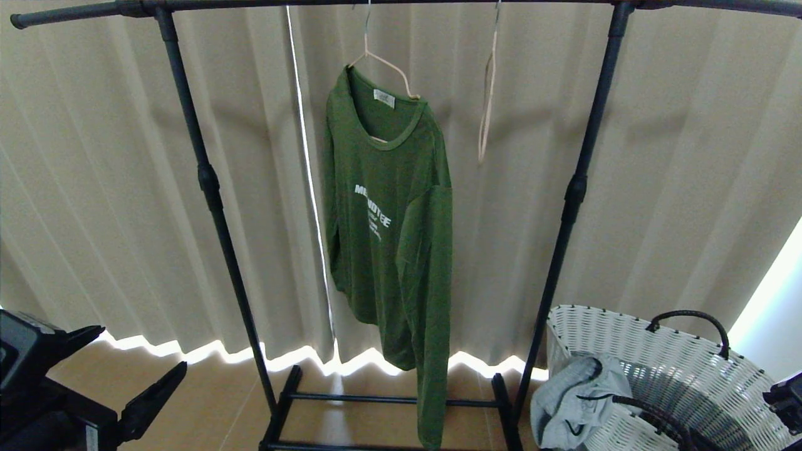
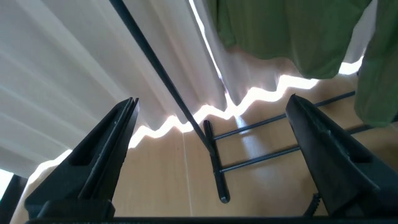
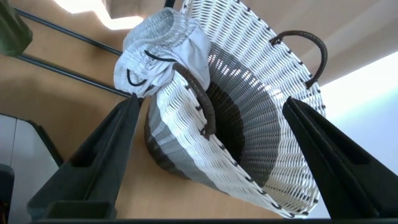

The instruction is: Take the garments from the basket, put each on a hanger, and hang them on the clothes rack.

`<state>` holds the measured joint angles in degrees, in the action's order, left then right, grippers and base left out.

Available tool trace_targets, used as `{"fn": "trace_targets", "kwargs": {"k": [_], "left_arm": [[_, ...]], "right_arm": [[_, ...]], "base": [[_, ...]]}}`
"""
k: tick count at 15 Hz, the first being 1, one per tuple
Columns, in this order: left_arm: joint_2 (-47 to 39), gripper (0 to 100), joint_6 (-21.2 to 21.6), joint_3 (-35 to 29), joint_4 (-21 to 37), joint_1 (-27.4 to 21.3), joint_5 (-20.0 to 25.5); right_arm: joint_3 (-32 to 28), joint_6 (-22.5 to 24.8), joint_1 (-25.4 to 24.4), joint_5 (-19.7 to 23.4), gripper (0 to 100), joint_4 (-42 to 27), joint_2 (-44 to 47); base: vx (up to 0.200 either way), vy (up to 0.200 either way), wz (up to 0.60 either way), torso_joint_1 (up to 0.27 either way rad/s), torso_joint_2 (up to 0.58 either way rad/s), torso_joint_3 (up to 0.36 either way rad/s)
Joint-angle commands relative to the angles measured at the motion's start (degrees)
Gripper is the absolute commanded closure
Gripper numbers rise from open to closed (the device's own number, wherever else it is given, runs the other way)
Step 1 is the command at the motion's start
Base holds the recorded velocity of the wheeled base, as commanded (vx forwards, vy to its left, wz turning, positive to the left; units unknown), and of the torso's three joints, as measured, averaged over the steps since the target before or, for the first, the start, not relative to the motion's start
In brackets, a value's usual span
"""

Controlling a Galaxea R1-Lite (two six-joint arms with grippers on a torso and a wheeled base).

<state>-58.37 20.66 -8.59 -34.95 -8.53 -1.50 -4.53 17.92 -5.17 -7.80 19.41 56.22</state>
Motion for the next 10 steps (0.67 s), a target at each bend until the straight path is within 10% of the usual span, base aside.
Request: {"fn": "trace_targets", "kwargs": {"k": [1,10], "left_arm": [[0.7,0,-0.1,0.1,0.0,0.0,0.0],[0.7,0,0.0,0.1,0.0,0.0,0.0]], "right_arm": [[0.1,0.0,0.0,0.0,0,-0.1,-0.1],[1.7,-0.1,0.1,0.2,0,-0.6,-0.1]], "base": [[0.000,0.000,0.00,0.000,0.00,0.000],[0.133,0.000,0.00,0.002,0.00,0.001]]}}
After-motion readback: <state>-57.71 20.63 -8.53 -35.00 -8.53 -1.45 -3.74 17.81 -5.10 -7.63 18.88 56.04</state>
